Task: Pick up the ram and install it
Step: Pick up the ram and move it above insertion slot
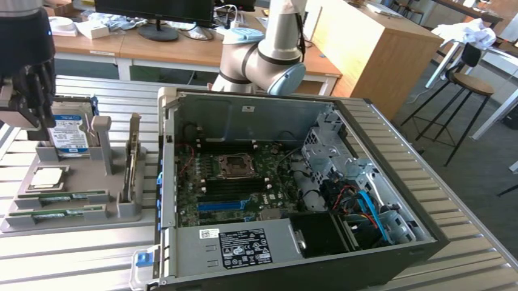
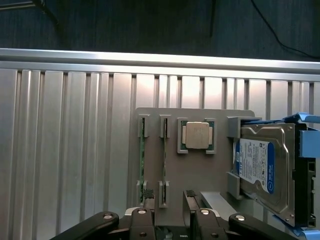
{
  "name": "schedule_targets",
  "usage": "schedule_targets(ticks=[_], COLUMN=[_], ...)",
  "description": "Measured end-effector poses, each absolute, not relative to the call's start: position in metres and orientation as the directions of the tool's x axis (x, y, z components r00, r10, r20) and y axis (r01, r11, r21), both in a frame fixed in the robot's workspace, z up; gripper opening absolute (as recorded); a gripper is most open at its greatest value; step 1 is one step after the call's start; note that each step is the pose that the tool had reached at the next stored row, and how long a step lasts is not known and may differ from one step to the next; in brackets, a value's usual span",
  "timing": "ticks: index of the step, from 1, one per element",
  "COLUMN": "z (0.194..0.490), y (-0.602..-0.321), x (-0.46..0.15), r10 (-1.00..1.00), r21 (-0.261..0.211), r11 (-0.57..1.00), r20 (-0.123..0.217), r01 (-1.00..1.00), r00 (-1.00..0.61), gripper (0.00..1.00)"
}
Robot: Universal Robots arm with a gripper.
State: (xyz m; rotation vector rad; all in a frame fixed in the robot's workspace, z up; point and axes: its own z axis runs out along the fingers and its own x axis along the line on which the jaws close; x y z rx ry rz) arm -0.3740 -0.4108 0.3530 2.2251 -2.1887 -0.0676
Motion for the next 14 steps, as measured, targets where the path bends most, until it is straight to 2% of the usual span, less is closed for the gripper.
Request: schedule_targets(ticks=[14], z=[0.339], y=[-0.411], x=[-0.374], r10=[-1.0], r21=[0.045], r11=[-0.017], r20=[-0.018], r01=[-0.999], r00=[0.016], gripper=[0.36])
